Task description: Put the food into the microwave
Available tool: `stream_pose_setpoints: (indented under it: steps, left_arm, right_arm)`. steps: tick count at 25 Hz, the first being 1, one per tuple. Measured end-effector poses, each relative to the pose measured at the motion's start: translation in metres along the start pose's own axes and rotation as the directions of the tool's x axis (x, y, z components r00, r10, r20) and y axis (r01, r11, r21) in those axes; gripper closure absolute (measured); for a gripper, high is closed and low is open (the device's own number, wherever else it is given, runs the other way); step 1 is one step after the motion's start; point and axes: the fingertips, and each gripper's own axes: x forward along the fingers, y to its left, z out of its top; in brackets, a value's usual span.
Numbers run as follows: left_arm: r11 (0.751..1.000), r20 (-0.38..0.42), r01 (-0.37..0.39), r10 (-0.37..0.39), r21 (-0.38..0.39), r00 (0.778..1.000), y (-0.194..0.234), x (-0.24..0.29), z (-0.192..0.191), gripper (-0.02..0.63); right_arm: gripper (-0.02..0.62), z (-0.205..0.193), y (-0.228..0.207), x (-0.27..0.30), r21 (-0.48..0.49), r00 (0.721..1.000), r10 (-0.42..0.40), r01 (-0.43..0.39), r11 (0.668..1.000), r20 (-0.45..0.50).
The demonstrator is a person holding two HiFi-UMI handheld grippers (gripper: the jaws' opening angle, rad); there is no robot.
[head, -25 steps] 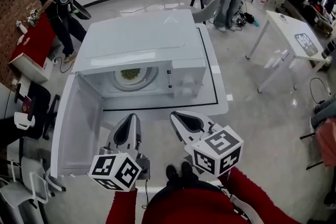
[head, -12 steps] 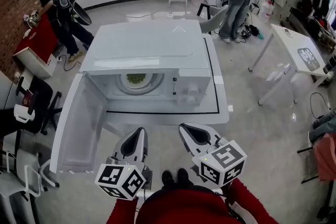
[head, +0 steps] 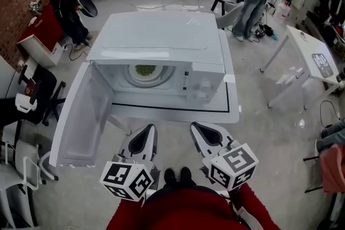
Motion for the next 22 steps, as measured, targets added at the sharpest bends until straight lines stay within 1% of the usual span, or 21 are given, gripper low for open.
stream_pose_setpoints:
  steps: [9,16,22]
  left_arm:
    - [1.000,-0.010,-0.006,0.006,0.006,1.000,-0.001,-0.001,-0.007,0.598]
    - [1.000,-0.007,-0.010,0.010,0.007,1.000,0.001,-0.001,-0.010,0.598]
    - [1.000,-0.030,-0.012,0.012,0.000,0.999,-0.005,-0.009,-0.015,0.598]
  right_arm:
    - [0.583,-0.003,0.001,-0.002,-0.029,1.000,-0.009,0.009,1.000,0.000]
    - [0.583,-0.006,-0.006,-0.003,-0.019,1.000,-0.022,0.022,1.000,0.009]
    - [0.583,-0.005,-0.006,-0.015,-0.012,0.999,-0.036,0.036,0.999,0.005]
